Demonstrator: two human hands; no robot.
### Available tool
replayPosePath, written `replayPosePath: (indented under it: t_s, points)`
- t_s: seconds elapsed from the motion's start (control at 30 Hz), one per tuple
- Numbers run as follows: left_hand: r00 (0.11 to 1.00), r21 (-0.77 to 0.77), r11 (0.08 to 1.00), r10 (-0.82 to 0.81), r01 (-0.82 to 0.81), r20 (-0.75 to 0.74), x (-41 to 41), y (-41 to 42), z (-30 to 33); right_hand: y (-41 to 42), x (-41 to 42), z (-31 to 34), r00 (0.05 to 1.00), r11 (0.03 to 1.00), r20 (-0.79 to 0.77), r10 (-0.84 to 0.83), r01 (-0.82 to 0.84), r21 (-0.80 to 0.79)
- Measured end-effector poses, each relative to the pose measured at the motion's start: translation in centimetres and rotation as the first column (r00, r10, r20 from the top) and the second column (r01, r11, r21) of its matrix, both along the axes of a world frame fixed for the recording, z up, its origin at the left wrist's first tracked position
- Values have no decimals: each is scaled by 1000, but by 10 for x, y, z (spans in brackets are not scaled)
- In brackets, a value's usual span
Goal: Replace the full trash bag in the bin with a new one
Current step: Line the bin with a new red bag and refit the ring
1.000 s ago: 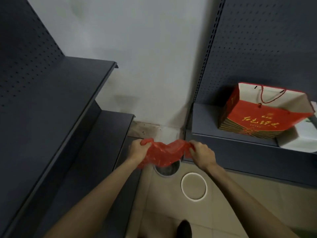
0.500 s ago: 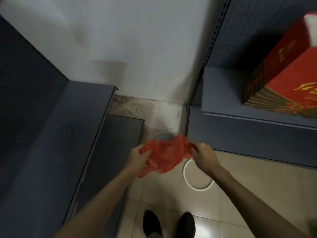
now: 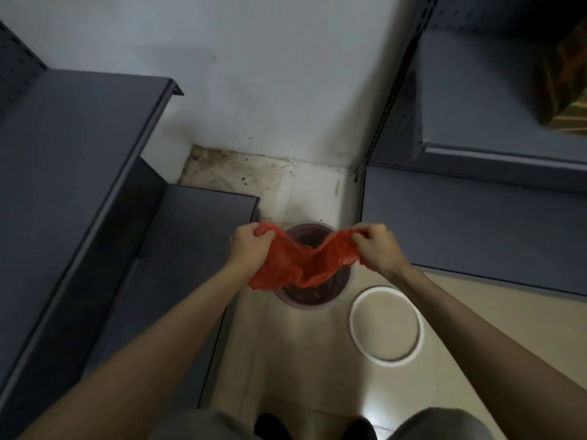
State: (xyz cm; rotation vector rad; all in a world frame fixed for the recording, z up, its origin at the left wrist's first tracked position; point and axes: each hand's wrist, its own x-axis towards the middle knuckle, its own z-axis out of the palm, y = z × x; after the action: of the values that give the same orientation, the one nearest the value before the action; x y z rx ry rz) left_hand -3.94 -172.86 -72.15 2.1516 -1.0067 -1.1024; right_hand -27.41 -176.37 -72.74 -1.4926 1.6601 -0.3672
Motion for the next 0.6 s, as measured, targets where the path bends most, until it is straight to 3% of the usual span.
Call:
replayPosePath:
  t_s: [0.2,0.43,0.6]
  points:
    - [999,-15,999,-48,48,1,0,-21,-79,-16,4,-68,998,998,-69,-13,9,-64]
    - [969,-103,994,1,-27,-246,-18,-37,-168,-23,-4,-123,991,969,-108,-75,47,-244]
    - [938,-126,992,-34,-10,-345,-39,-39,-203,-19,-11,-150,990,947,-89,-106,73,-311]
